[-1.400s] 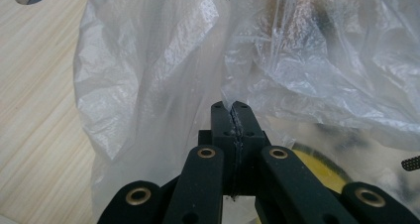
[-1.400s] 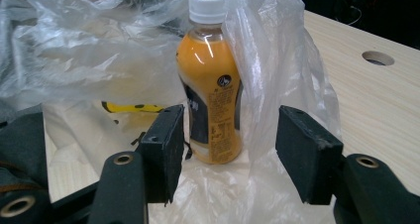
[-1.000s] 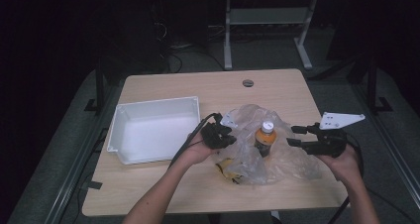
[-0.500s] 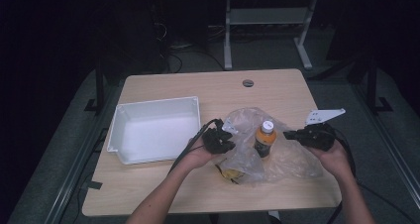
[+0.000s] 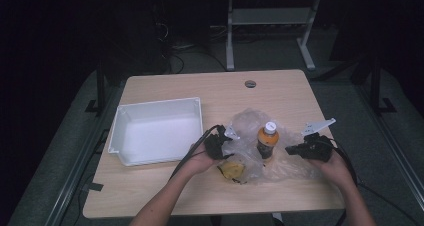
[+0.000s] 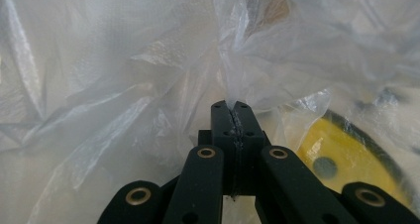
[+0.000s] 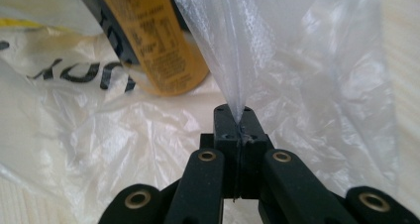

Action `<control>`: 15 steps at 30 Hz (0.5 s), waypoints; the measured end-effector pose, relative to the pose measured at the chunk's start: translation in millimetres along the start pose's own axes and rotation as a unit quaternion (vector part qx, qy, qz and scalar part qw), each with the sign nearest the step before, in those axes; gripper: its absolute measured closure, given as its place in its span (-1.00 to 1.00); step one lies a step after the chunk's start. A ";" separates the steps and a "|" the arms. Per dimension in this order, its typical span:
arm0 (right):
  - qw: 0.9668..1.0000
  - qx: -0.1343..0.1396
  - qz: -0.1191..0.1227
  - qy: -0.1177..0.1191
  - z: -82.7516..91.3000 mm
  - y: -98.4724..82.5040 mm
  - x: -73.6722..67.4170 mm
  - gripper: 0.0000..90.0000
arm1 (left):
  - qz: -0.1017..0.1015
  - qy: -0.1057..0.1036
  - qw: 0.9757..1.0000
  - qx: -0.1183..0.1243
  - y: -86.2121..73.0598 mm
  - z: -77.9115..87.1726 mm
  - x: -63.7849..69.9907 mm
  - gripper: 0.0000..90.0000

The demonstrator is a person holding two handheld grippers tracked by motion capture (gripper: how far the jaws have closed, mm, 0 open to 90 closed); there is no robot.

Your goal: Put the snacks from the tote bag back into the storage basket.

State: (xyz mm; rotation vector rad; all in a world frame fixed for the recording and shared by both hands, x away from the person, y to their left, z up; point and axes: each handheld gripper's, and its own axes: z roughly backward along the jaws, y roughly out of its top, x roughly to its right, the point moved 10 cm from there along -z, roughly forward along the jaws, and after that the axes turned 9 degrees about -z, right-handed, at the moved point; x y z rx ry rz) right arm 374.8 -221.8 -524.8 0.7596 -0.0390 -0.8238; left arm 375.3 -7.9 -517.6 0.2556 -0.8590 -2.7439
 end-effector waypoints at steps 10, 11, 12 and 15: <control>1.000 0.019 0.003 0.004 3.1 -0.8 -5.3 0.98 | -0.011 0.001 1.000 0.012 7.7 19.9 1.7 0.86; 1.000 0.020 0.005 0.003 3.5 -0.4 -5.9 0.98 | -0.010 0.001 1.000 0.014 8.8 23.0 1.8 0.85; 1.000 0.022 0.008 0.002 3.8 0.4 -6.1 0.98 | -0.008 0.005 1.000 0.021 10.7 25.4 2.1 0.84; 1.000 0.022 0.008 0.001 4.0 1.0 -7.0 0.98 | -0.008 0.008 1.000 0.026 13.2 34.0 1.1 0.81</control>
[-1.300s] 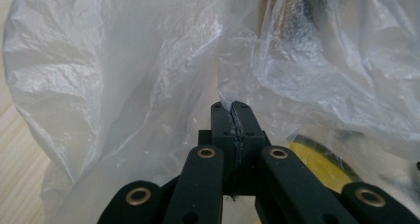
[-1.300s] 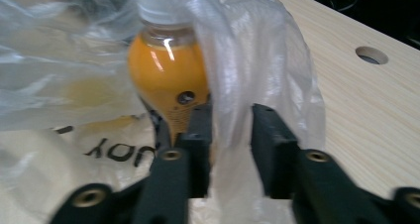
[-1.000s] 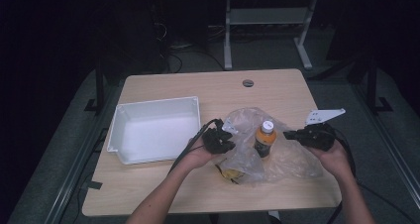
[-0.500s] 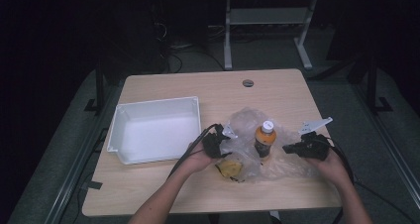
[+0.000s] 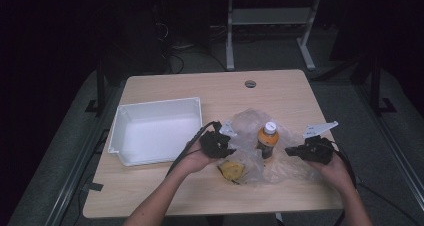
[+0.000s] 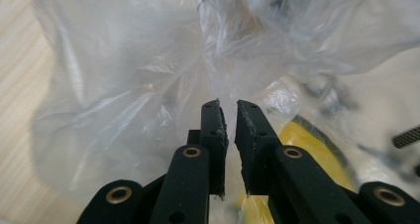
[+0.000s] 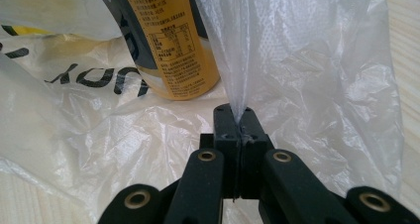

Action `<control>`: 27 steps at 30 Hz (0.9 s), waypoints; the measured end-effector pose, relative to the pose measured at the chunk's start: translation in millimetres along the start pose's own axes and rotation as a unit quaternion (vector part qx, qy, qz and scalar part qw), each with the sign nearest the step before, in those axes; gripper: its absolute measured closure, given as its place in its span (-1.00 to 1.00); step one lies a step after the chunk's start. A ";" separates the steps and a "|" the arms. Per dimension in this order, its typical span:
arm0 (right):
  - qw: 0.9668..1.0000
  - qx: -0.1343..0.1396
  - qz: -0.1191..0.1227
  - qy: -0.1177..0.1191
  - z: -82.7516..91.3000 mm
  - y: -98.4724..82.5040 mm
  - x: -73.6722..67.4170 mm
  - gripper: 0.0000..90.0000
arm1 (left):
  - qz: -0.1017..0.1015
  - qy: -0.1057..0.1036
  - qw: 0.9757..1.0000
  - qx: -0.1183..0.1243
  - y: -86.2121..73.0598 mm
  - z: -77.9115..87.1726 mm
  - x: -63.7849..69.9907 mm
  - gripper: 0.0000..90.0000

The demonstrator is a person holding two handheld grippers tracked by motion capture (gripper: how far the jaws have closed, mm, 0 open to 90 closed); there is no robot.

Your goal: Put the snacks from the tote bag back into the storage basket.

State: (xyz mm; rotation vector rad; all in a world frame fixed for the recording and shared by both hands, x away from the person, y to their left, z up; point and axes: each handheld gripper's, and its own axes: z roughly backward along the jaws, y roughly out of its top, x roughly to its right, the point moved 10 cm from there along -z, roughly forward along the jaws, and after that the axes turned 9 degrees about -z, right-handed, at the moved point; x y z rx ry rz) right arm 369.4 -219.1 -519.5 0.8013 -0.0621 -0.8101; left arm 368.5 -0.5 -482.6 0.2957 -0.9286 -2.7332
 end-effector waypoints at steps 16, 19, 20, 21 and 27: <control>1.000 0.003 0.004 -0.006 -0.7 1.2 1.2 0.98 | 0.003 -0.005 0.999 0.031 -3.0 51.6 1.8 0.67; 1.000 0.004 0.007 -0.007 -0.4 1.4 1.4 0.98 | 0.004 -0.007 0.999 0.040 -5.7 59.4 4.5 0.62; 1.000 0.004 0.002 -0.007 0.2 1.5 0.9 0.98 | 0.003 -0.007 0.999 0.041 -6.3 61.9 5.0 0.56; 1.000 0.004 0.001 -0.008 0.5 1.4 1.2 0.98 | 0.002 -0.008 0.999 0.042 -6.3 64.2 5.7 0.52; 1.000 0.004 0.002 -0.009 0.2 1.3 2.2 0.97 | -0.006 -0.026 0.998 0.049 2.6 73.7 16.8 0.35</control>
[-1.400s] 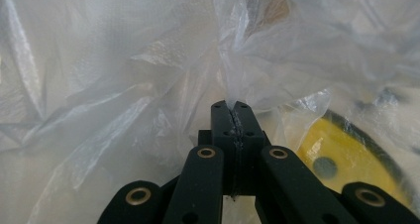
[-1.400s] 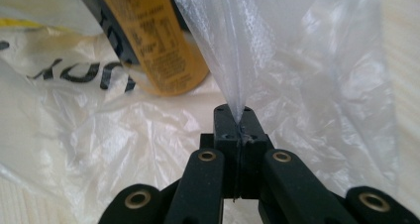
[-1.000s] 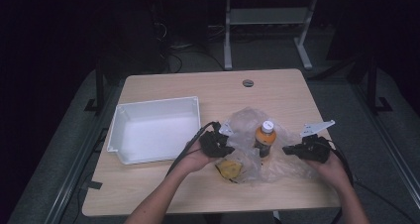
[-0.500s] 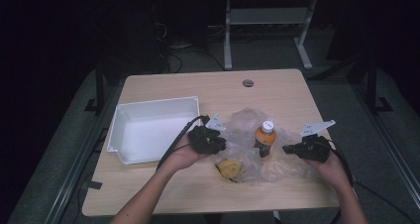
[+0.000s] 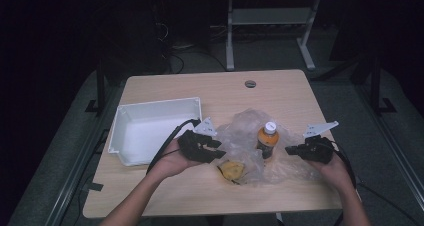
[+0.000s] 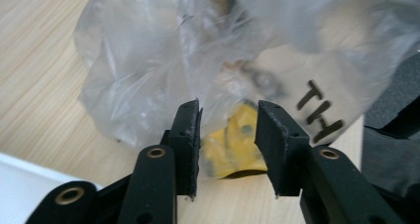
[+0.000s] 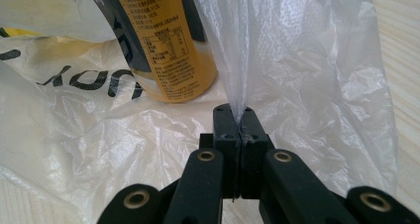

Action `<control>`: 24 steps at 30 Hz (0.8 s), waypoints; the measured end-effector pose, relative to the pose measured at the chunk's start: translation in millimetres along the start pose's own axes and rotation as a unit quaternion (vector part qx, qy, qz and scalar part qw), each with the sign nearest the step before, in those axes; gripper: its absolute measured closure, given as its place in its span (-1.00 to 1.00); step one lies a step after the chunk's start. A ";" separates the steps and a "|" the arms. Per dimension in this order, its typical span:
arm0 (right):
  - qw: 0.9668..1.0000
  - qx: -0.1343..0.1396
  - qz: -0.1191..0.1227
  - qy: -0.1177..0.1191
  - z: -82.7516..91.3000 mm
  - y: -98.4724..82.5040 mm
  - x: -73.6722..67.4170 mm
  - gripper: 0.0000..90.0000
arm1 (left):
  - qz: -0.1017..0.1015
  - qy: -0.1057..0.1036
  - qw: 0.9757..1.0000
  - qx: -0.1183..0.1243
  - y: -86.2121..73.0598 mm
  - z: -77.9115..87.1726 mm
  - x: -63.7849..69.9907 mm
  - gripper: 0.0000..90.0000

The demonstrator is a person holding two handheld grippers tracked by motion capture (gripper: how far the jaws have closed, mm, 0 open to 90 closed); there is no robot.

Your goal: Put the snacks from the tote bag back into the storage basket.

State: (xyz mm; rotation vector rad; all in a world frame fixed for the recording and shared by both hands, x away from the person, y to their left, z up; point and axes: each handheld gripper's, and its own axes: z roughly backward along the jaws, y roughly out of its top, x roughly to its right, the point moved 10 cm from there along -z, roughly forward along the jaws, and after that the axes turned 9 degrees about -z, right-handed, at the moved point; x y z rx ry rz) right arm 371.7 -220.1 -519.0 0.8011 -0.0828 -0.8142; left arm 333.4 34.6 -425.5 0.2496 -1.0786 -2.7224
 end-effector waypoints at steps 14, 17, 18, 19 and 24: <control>1.000 -0.003 0.001 -0.005 -1.3 -0.5 0.9 0.95 | 0.000 -0.012 1.000 0.027 35.6 18.3 12.0 -0.03; 1.000 -0.001 -0.002 -0.006 -0.5 -0.1 0.5 0.94 | -0.003 -0.010 0.999 0.030 42.8 19.2 12.3 -0.06; 1.000 -0.001 -0.002 -0.005 -0.5 0.1 0.5 0.94 | -0.006 -0.011 0.999 0.031 45.1 19.5 12.3 -0.06; 1.000 0.000 -0.001 -0.005 -0.8 0.4 0.4 0.94 | -0.004 -0.011 0.999 0.034 48.1 18.8 12.6 -0.06; 1.000 -0.002 0.003 -0.005 -1.6 0.5 -0.4 0.93 | -0.003 -0.005 0.999 0.043 61.8 16.2 10.7 -0.19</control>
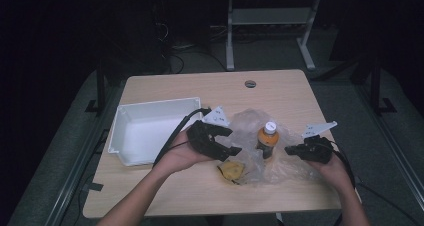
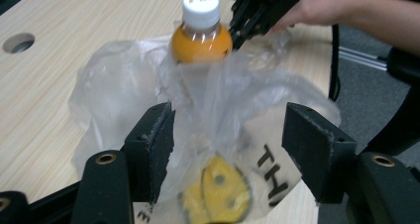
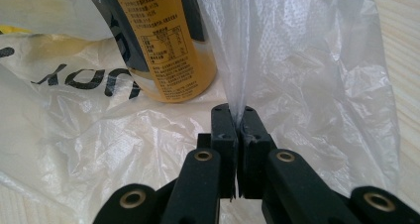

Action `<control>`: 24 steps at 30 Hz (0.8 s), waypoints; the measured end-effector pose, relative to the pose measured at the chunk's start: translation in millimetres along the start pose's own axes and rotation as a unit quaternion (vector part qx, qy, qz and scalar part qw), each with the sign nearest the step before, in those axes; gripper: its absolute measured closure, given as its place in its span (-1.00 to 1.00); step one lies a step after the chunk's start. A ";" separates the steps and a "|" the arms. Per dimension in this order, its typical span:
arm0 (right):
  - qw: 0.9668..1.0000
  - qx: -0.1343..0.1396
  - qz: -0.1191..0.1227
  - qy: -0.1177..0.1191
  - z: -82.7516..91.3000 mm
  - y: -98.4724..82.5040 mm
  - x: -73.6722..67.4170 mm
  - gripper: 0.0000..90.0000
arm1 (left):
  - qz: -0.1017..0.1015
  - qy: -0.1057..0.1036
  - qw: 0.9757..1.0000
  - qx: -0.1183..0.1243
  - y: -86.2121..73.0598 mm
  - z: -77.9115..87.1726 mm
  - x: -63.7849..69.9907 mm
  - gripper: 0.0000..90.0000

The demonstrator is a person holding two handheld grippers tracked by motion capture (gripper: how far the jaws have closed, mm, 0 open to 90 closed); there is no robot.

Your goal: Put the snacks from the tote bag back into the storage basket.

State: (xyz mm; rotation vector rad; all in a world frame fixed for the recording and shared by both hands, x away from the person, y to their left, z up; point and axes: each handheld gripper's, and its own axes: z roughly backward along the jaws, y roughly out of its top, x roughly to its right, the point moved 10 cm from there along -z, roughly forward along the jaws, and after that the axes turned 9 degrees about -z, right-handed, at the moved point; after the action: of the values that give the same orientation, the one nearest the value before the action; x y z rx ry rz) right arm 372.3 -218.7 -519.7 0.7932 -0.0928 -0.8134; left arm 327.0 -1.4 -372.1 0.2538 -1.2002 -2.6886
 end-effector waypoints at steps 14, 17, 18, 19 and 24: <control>1.000 0.012 0.003 0.002 3.8 2.2 0.1 0.93 | -0.014 0.022 1.000 -0.016 2.3 -31.7 -10.2 0.91; 1.000 0.014 0.001 0.002 4.4 2.4 0.0 0.93 | -0.012 0.022 1.000 -0.012 0.1 -36.5 -10.4 0.98; 1.000 0.014 0.003 0.002 4.6 2.3 0.4 0.93 | -0.013 0.024 1.000 -0.013 -0.8 -38.2 -10.2 0.98; 1.000 0.014 0.002 0.002 4.8 2.1 0.6 0.93 | -0.012 0.022 1.000 -0.014 -2.1 -39.7 -9.3 0.99; 1.000 0.015 0.003 0.001 5.7 1.6 1.2 0.93 | -0.013 0.027 0.999 -0.030 -16.7 -48.6 -9.7 0.99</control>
State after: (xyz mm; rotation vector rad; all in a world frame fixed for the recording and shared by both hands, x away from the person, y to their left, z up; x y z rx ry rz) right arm 372.0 -222.3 -514.8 0.8210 -0.1049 -0.8065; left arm 345.9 -23.0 -415.8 0.3318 -1.1066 -2.7159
